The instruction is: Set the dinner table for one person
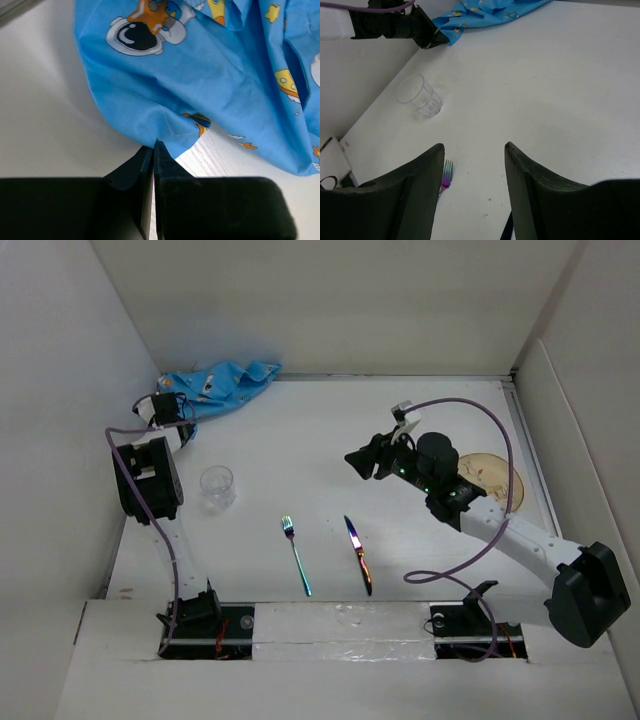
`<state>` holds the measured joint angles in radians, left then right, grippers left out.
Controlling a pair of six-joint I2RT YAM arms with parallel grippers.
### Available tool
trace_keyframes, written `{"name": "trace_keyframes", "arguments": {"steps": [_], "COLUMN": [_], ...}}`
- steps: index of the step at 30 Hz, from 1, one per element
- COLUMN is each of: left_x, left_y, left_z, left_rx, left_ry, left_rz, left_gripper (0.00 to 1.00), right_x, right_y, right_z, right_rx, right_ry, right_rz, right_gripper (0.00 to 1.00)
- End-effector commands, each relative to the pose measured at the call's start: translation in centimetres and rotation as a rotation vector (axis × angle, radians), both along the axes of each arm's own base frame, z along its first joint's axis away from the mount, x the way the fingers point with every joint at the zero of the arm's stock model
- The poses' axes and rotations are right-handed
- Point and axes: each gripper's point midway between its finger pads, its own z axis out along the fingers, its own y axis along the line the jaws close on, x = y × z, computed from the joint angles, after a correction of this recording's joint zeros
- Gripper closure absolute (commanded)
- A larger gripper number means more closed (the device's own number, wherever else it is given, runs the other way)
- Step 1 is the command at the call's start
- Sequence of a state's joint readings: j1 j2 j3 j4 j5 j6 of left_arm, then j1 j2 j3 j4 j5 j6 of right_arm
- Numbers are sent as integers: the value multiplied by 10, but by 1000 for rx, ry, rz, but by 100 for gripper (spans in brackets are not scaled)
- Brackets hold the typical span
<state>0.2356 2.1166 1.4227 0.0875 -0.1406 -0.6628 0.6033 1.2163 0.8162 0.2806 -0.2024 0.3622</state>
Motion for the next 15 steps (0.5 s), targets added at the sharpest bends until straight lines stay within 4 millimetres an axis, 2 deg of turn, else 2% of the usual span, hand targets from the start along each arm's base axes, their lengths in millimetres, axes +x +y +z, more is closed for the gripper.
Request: {"name": "trace_keyframes", "arguments": {"steps": [1,3,4,5,6,7,8,9,11,12,14,15], "left_x": [22,31,35,39,40,37,38,36,24,19,4,-4], "left_y": [-23,-40,-59,-68,-78,-90,-109,-120,-156,-171,-191,-204], "left_z": [69,107,140,167,187,215,241,258,313,330,387,404], "left_rx": [35,35,33,39,45,46,46,42,28,5,-8,-26], "left_ry": [-163,-245,-313,-367,-403,-451,-499,-533,-642,-675,-789,-826], "left_rz": [-86,-131,-177,-195,-214,-242,-281,-307,-400,-446,-504,-539], "left_gripper": [100,100,100,100,100,100,100,100,100,100,100,100], "right_x": [4,6,6,3,3,3,3,2,4,3,6,6], "right_y": [10,11,11,14,14,14,13,11,6,2,-4,-7], "right_z": [20,19,19,21,23,23,24,30,33,38,48,53], "right_rx": [34,32,32,35,39,38,39,43,40,42,49,56], "right_ry": [-65,-60,-60,-62,-66,-67,-68,-81,-83,-87,-96,-98], "right_rz": [22,20,20,29,29,26,22,16,-25,-41,-81,-96], "right_gripper": [43,44,44,44,44,44,44,44,44,44,45,45]}}
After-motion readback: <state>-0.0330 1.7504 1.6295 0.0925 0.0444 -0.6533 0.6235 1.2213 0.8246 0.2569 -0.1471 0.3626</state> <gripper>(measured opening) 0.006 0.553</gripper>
